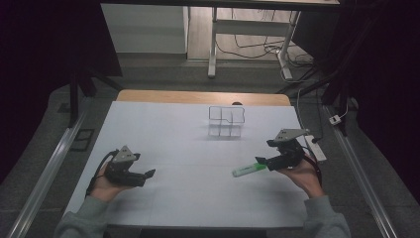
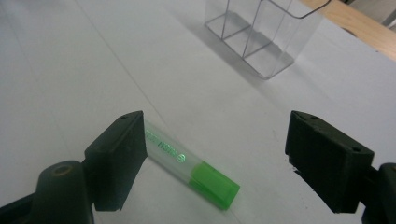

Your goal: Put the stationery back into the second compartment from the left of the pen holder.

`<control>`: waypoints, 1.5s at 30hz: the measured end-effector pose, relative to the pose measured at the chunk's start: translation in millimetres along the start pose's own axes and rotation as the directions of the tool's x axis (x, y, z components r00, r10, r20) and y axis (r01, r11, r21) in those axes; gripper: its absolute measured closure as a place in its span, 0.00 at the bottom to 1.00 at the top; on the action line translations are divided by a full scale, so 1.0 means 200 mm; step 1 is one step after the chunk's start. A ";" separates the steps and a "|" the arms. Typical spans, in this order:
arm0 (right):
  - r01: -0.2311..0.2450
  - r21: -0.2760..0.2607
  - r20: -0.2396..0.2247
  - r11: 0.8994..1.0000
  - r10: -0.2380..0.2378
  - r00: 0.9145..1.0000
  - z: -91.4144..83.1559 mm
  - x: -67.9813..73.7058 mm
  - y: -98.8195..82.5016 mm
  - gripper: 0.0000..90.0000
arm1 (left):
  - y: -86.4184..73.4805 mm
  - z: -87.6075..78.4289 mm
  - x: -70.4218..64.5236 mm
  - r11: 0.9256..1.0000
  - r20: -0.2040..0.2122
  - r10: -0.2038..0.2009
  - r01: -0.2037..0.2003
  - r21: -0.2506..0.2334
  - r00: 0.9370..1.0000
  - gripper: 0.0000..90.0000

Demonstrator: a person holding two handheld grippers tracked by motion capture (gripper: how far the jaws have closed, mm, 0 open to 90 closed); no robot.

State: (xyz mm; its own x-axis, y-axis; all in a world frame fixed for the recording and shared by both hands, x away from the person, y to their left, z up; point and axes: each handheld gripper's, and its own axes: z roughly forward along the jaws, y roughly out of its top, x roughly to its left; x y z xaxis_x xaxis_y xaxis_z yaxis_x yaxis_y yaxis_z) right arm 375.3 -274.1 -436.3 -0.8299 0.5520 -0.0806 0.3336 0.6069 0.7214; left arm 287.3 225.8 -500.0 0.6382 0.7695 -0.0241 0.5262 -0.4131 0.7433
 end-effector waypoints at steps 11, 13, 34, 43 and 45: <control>0.099 0.105 -0.092 0.990 -0.090 0.992 0.02 -0.01 0.05 0.21 | 0.00 0.01 -0.01 1.000 0.002 0.012 -0.012 0.018 1.000 0.18; 0.123 0.118 -0.119 0.985 -0.109 0.987 0.03 -0.02 0.06 0.21 | 0.00 0.01 -0.01 1.000 0.003 0.013 -0.013 0.018 1.000 0.18; 0.363 0.317 -0.299 0.877 -0.270 0.915 0.25 -0.03 0.06 0.25 | -0.01 0.02 -0.03 0.999 0.005 0.023 -0.023 0.034 1.000 0.18; 0.338 0.375 -0.313 0.863 -0.226 0.923 0.30 -0.07 0.04 0.28 | 0.00 0.03 -0.03 0.999 0.009 0.026 -0.026 0.041 1.000 0.18; 0.341 0.378 -0.312 0.861 -0.228 0.922 0.31 -0.07 0.04 0.29 | 0.00 0.03 -0.03 0.999 0.009 0.024 -0.025 0.041 1.000 0.18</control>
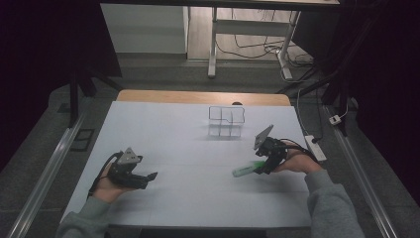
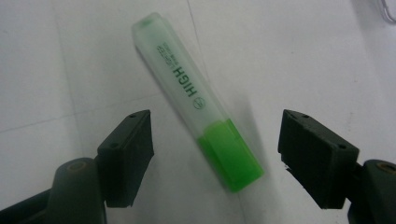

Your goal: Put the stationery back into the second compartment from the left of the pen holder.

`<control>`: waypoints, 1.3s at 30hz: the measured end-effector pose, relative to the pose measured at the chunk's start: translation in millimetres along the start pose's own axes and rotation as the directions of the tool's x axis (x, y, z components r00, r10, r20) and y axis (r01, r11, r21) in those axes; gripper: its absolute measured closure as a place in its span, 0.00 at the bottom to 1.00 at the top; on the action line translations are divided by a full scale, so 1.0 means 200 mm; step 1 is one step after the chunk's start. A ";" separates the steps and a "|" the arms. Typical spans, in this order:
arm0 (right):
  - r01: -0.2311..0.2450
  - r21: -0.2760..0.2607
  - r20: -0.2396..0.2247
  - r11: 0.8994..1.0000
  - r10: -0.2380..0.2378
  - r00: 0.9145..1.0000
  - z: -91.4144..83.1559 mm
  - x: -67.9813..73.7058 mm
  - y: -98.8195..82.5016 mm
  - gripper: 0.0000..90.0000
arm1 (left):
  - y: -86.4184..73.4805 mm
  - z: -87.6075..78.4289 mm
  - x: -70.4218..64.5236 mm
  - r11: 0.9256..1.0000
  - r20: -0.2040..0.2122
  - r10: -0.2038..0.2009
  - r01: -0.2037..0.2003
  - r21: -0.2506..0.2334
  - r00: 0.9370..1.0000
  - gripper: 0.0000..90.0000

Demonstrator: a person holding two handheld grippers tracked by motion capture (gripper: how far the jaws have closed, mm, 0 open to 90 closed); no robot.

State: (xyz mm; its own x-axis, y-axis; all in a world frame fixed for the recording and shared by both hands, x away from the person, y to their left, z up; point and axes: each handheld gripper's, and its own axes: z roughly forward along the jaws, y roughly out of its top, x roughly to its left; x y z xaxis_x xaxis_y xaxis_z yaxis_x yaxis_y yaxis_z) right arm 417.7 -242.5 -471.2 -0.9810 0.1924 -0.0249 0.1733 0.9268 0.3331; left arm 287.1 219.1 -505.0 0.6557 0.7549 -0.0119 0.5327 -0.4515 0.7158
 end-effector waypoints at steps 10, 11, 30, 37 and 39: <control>0.058 0.066 0.017 0.996 -0.059 0.998 0.04 -0.03 0.02 0.32 | -0.01 0.00 0.00 1.000 0.002 0.003 -0.003 0.004 1.000 0.18; 0.071 0.070 0.013 0.995 -0.072 0.997 0.06 -0.03 0.03 0.34 | -0.01 0.00 0.00 1.000 0.003 0.003 -0.003 0.005 1.000 0.18; 0.231 0.164 -0.078 0.959 -0.221 0.972 0.11 -0.01 0.05 0.73 | -0.01 0.01 0.00 1.000 0.016 0.010 -0.010 0.018 1.000 0.18; 0.276 0.144 -0.030 0.950 -0.275 0.961 0.10 0.03 0.05 0.74 | -0.01 0.01 0.00 1.000 0.017 0.012 -0.012 0.015 1.000 0.18; 0.262 0.098 -0.014 0.960 -0.262 0.965 0.08 0.03 0.05 0.74 | -0.01 0.01 0.00 1.000 0.017 0.010 -0.010 0.014 1.000 0.18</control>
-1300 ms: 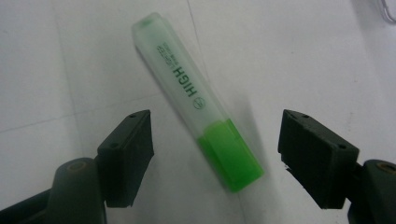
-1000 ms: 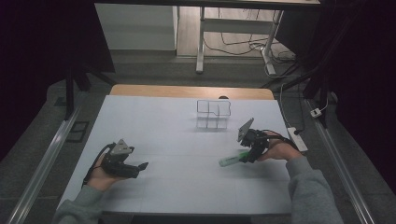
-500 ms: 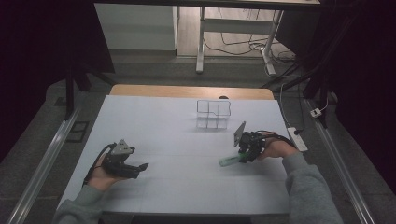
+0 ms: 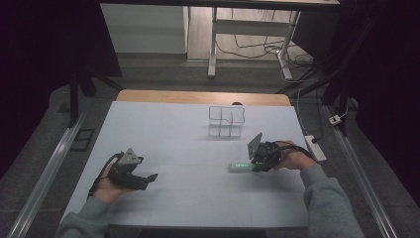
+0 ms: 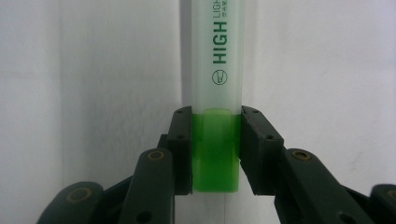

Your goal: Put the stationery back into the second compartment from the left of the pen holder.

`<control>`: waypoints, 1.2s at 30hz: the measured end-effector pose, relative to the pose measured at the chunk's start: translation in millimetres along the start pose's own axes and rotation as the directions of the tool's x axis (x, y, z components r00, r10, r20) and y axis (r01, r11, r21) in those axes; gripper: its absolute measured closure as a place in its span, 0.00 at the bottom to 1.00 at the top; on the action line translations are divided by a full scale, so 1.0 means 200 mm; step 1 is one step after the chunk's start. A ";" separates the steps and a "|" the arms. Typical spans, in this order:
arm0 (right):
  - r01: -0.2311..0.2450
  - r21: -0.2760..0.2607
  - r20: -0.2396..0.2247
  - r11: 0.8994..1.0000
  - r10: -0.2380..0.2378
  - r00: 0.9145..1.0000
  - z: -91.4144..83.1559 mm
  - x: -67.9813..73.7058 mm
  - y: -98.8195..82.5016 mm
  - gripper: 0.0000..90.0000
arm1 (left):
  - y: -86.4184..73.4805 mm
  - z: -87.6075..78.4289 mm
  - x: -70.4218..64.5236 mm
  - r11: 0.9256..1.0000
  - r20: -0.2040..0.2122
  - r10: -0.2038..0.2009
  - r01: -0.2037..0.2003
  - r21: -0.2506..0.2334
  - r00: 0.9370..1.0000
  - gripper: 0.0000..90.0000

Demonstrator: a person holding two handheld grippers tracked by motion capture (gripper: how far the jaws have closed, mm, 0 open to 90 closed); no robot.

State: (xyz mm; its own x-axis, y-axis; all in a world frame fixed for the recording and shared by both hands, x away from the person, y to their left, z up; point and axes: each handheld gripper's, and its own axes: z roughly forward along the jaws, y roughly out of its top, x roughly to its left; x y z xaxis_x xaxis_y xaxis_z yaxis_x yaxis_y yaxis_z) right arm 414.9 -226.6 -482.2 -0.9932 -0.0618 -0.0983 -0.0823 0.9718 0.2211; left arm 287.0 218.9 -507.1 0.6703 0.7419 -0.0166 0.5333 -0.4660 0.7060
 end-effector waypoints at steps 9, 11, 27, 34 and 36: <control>-0.100 -0.113 0.039 0.989 0.105 0.994 -0.07 0.01 0.00 0.74 | 0.00 0.00 -0.01 1.000 -0.001 0.008 -0.008 0.003 1.000 0.18; -0.128 -0.153 0.039 0.980 0.135 0.990 -0.08 0.02 -0.02 0.74 | 0.00 0.00 -0.01 1.000 -0.001 0.008 -0.008 0.002 1.000 0.18; -0.183 -0.223 0.062 0.957 0.202 0.978 -0.11 0.14 0.10 0.74 | 0.01 -0.01 -0.03 0.999 0.001 0.034 -0.034 -0.009 0.999 0.18; -0.200 -0.236 0.068 0.951 0.221 0.973 -0.08 0.16 0.14 0.74 | 0.01 -0.01 -0.03 0.999 -0.001 0.033 -0.033 -0.013 0.999 0.18; -0.200 -0.250 0.067 0.947 0.223 0.973 -0.09 0.16 0.15 0.74 | 0.01 -0.01 -0.03 0.999 -0.001 0.033 -0.033 -0.012 0.999 0.18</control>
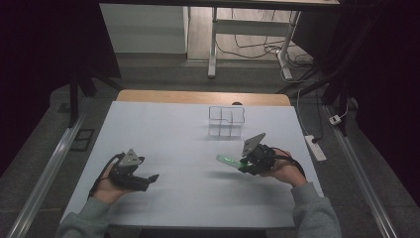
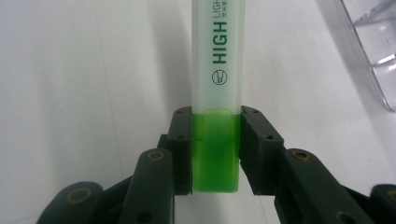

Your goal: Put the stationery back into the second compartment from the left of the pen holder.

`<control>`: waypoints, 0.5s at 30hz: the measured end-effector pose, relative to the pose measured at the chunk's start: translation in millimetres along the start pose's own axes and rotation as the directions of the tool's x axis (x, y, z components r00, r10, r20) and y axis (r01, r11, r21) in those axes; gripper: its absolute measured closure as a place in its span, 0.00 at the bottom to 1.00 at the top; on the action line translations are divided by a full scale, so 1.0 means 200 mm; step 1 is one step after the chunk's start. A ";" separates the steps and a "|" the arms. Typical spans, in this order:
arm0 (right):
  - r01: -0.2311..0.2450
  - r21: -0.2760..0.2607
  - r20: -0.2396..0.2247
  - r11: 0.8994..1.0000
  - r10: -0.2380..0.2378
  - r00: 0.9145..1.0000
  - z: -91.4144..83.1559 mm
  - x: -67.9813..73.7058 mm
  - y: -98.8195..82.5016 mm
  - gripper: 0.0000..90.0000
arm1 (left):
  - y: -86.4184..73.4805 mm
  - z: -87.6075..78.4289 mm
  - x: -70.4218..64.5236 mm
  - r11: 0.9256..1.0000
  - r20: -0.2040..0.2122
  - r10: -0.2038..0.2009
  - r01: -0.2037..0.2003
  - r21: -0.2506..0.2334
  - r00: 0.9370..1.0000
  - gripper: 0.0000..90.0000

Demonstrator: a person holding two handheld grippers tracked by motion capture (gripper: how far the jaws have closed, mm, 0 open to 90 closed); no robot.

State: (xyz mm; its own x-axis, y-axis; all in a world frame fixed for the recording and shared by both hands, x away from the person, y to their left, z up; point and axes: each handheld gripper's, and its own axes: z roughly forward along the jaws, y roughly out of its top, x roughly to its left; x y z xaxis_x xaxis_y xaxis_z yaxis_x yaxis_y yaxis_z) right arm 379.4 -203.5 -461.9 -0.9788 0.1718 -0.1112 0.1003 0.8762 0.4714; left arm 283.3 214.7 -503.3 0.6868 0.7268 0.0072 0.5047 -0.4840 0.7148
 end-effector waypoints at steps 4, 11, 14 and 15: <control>-0.004 -0.015 -0.005 1.000 0.004 1.000 0.00 0.02 0.02 0.74 | 0.00 0.00 0.00 1.000 0.000 0.003 -0.003 0.003 1.000 0.18; -0.001 -0.025 0.000 1.000 0.001 1.000 0.02 0.05 0.04 0.74 | 0.00 0.00 -0.01 1.000 -0.004 0.011 -0.011 0.000 1.000 0.18; -0.009 -0.037 -0.005 0.999 0.009 1.000 0.02 0.06 0.04 0.74 | 0.01 0.00 -0.02 1.000 -0.006 0.020 -0.020 0.000 1.000 0.18; -0.013 -0.043 -0.009 0.999 0.013 1.000 0.02 0.06 0.04 0.74 | 0.01 0.00 -0.03 1.000 -0.006 0.024 -0.024 -0.002 1.000 0.18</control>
State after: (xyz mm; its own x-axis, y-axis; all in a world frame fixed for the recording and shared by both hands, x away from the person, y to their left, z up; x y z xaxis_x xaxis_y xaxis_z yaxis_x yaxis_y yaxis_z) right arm 369.8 -192.3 -463.7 -0.9789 0.1793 -0.0976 0.1055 0.8539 0.5096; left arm 280.6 209.8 -502.3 0.6955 0.7180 0.0280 0.4874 -0.5000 0.7159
